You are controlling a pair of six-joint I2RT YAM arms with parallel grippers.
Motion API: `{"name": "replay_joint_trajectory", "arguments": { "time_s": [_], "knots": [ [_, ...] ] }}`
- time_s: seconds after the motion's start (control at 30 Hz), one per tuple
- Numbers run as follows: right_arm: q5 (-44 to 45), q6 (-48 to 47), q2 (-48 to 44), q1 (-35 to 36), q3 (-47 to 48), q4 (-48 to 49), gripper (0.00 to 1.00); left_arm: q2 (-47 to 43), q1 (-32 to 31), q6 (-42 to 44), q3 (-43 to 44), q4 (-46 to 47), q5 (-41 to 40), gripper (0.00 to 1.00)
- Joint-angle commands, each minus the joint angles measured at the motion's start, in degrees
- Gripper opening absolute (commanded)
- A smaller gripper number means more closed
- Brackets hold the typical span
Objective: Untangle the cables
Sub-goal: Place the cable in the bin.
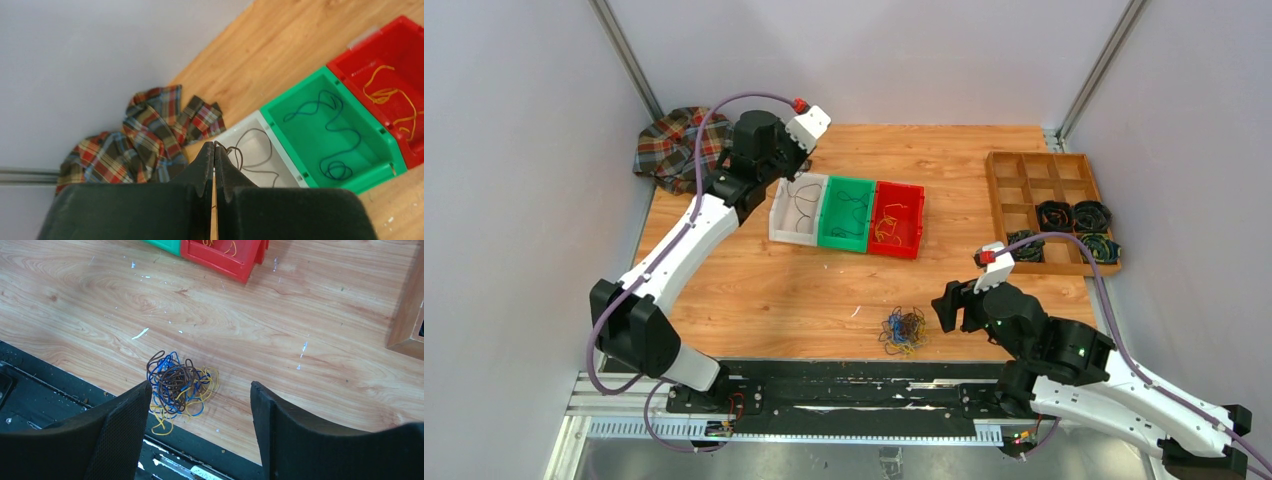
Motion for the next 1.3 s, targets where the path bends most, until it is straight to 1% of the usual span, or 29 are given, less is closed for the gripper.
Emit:
{"name": "replay_joint_trajectory", "arguments": {
  "time_s": [0.0,0.23,0.37,0.57,0.73,0.93,1.03,1.17,1.27],
  "knots": [
    [1.28,0.60,0.40,0.21,-0.06,-0.54,0.72,0.81,0.29,-3.13,-0.84,-1.39,1.55,0.01],
    [1.49,1.09,0.94,0.28,-0.40,-0.41,0.72,4.32,0.28,-7.18,1.28,-3.48,5.48,0.00],
    [1.47,1.16,1.06,0.19,-0.41,-0.43,0.72,6.27,0.22,-7.40,0.51,-3.49,4.59,0.00],
    [1.41,1.42,1.31,0.17,-1.10,-0.42,0.72,7.81,0.37,-5.77,-3.86,1.10,2.48,0.00],
    [1.52,1.79,2.78,0.16,-1.23,0.02,0.72,10.23,0.80,-6.56,-4.32,3.60,2.38,0.00],
    [1.33,2.25,4.97,0.16,-1.72,1.71,0.72,14.09,2.41,-6.18,-4.97,6.66,0.21,0.00],
    [1.00,2.77,5.78,0.16,-2.55,3.00,0.72,15.79,2.90,-3.71,-6.36,8.63,-2.34,0.00],
    [0.45,3.25,6.95,0.16,-3.53,5.07,0.72,16.99,2.90,0.86,-10.23,13.59,-4.45,0.01],
    [0.36,3.22,8.17,0.07,-3.58,6.10,0.73,18.19,2.86,1.34,-11.82,15.84,-4.49,0.00]
  ]
}}
